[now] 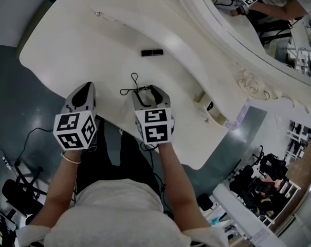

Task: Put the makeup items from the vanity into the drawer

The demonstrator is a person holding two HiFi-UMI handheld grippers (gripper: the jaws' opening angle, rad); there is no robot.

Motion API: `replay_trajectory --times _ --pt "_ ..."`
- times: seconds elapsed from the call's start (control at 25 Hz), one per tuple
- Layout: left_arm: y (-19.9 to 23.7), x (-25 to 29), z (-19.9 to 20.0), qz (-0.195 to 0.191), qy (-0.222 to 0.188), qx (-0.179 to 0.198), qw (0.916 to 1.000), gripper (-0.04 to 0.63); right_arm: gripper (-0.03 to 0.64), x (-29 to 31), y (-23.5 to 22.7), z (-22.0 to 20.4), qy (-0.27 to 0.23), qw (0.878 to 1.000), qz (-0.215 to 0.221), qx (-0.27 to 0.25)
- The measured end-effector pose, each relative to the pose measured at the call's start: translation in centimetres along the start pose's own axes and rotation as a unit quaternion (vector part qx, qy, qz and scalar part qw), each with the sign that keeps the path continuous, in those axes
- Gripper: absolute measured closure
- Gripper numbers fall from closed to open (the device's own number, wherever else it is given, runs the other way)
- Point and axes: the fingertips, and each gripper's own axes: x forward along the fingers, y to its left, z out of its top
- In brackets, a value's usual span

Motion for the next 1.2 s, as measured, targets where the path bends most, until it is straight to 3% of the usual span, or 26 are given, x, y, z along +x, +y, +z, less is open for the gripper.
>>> replay_trajectory --times 0.64,1.2 --pt "-1.8 -0.6 0.3 -0.023 0.007 0.036 0.9990 0.592 0.397 -2.1 -0.7 0.1 -0.037 0.997 -0.014 0.066" --pt "-11.6 -2.5 1.5 -0.111 -0.003 0.118 0.9867 0.592 0.400 -9.8 -3.8 -2.0 -0.106 0.979 -0.059 0.166"
